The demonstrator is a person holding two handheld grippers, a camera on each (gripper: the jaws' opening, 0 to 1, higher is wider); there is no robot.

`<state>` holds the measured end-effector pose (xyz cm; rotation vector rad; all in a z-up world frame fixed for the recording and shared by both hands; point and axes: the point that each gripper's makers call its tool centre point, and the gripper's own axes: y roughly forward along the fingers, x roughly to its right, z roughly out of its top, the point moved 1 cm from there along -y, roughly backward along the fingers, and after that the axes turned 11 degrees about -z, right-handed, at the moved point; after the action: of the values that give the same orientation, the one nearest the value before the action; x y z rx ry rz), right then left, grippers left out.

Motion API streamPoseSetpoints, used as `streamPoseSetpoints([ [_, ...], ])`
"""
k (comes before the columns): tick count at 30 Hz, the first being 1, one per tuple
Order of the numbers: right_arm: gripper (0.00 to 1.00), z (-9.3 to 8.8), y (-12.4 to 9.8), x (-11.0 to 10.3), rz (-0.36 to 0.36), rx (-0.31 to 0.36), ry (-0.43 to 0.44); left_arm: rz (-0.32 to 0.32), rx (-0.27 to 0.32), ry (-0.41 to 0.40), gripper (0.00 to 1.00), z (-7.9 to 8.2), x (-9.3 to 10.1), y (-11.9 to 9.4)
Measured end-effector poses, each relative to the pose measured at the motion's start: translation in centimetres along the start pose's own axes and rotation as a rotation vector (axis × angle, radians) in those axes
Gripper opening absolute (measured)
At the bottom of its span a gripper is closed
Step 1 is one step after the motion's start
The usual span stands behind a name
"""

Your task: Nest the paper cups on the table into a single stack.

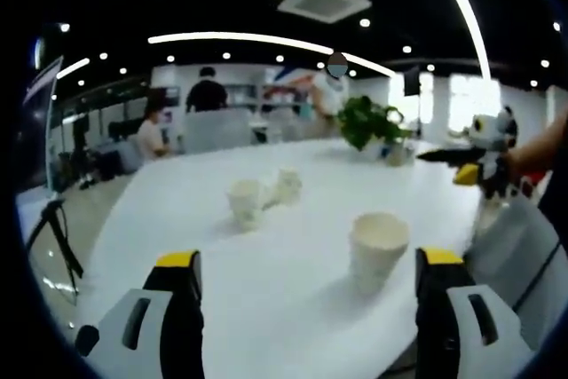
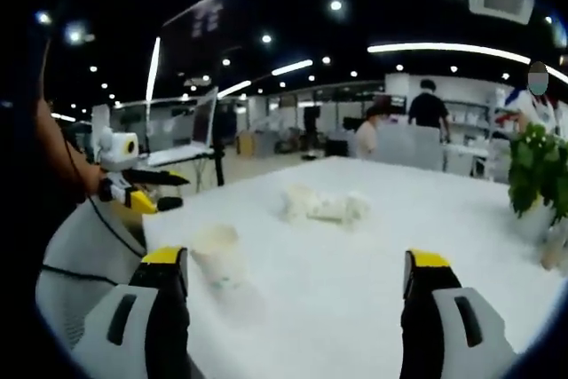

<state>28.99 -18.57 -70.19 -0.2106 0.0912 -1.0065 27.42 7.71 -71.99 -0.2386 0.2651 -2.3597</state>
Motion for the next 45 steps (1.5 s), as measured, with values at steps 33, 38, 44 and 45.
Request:
streamPoseSetpoints([
  [33, 0.98, -1.9, 0.3, -2.5, -0.018, -0.022, 0.073, -0.012, 0.011, 0.009, 0.98, 0.7, -4.6, 1.9],
  [38, 0.98, -2.1, 0.3, -2.4, -0.028, -0.024, 0.077, 0.001, 0.021, -0.026, 0.98, 0.8, -6.4, 3.3],
  [44, 0.97, -2.4, 0.4, -2.1, -0.051, -0.025, 0.080, -0.022, 0.010, -0.018, 0.98, 1.0, -7.2, 5.5],
  [45, 0.96, -2.3, 0.5, -2.1, -0.054, -0.025, 0.080, -0.028, 0.006, -0.017, 0.98, 1.0, -7.3, 5.8],
])
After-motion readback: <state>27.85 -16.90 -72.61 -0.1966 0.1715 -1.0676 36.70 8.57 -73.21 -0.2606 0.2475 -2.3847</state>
